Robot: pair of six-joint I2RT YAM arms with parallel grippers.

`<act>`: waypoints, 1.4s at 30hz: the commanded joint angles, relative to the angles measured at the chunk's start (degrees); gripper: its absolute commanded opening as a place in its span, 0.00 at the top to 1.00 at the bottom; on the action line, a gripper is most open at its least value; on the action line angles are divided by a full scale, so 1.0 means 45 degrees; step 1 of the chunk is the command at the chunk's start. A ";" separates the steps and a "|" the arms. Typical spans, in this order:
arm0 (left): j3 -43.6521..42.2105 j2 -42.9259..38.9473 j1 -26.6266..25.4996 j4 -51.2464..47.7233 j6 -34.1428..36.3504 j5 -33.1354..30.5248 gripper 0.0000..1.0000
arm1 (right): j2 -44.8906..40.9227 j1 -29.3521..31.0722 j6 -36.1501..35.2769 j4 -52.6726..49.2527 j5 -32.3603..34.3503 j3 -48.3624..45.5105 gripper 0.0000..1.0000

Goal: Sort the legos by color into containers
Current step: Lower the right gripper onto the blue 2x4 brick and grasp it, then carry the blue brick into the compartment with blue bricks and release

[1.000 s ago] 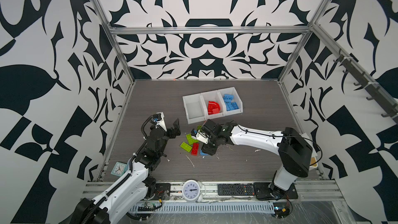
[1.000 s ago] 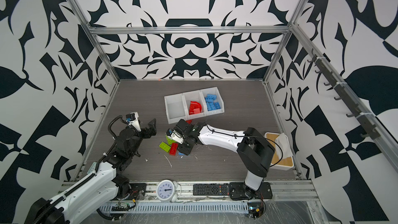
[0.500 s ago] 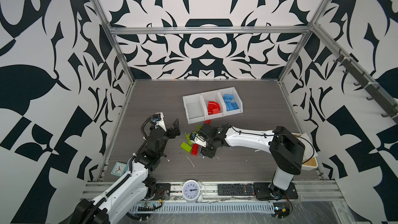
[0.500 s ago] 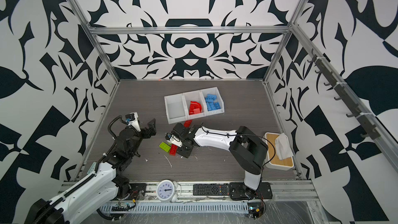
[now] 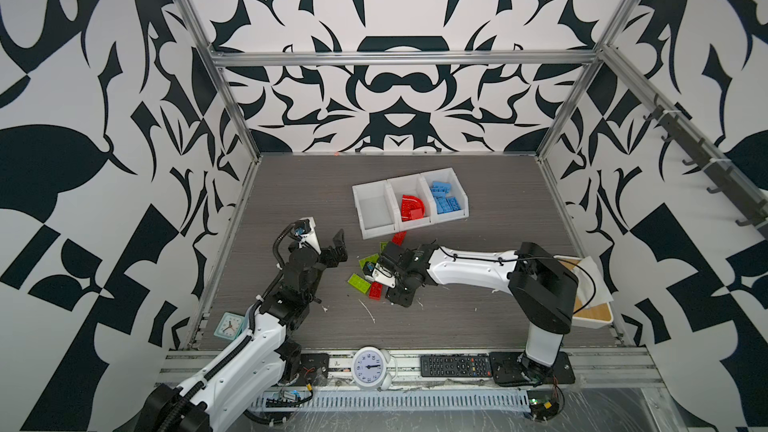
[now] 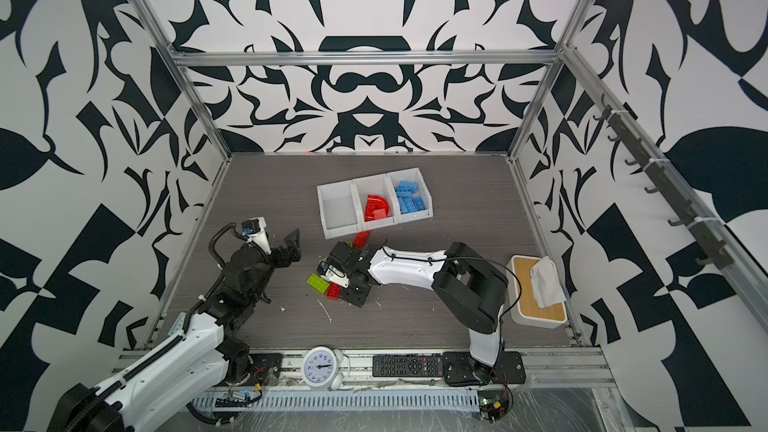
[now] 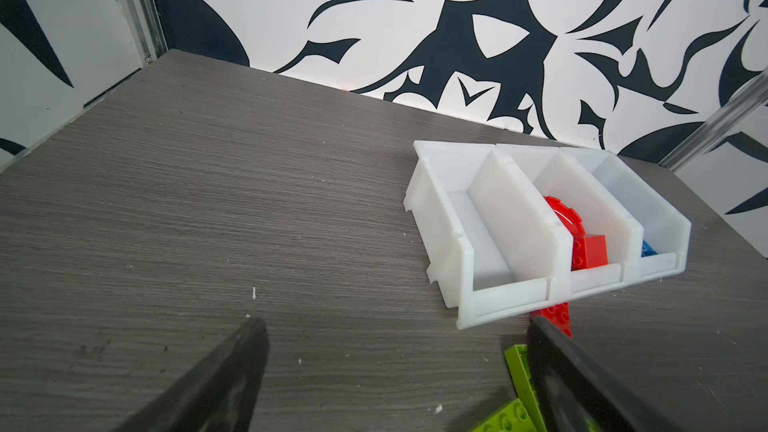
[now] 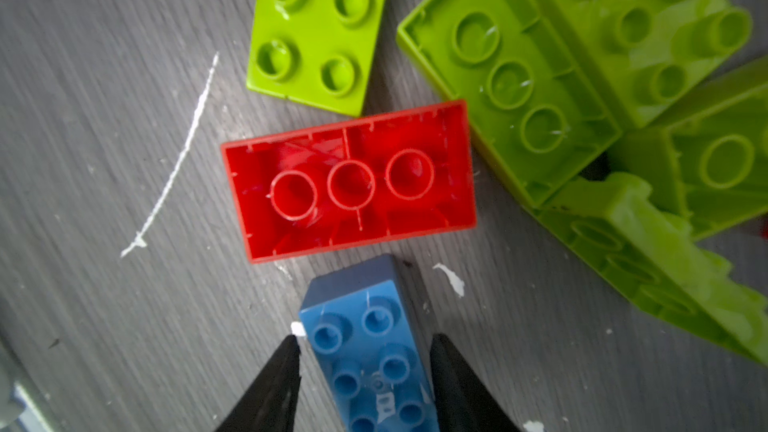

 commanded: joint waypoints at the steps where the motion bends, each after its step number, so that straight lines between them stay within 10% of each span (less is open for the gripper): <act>1: 0.0114 -0.0228 0.0043 -0.0059 -0.0100 -0.0242 0.01 | -0.0128 0.0090 0.0173 -0.0057 0.0159 0.0399 0.49; 21: 0.0090 -0.0145 0.0028 0.0378 0.0222 0.0889 0.01 | -0.1675 -0.0372 0.0392 0.0060 0.0188 0.0031 0.79; 31: 0.0304 0.0366 0.0037 0.0357 0.0229 0.1232 0.01 | -0.4604 -0.4236 -0.0040 0.0786 -0.1858 0.0305 0.80; 42: 0.0728 0.1091 0.0024 0.0202 0.0404 0.1657 0.01 | -0.2089 -0.8417 0.0273 0.0931 -0.3027 0.3480 0.81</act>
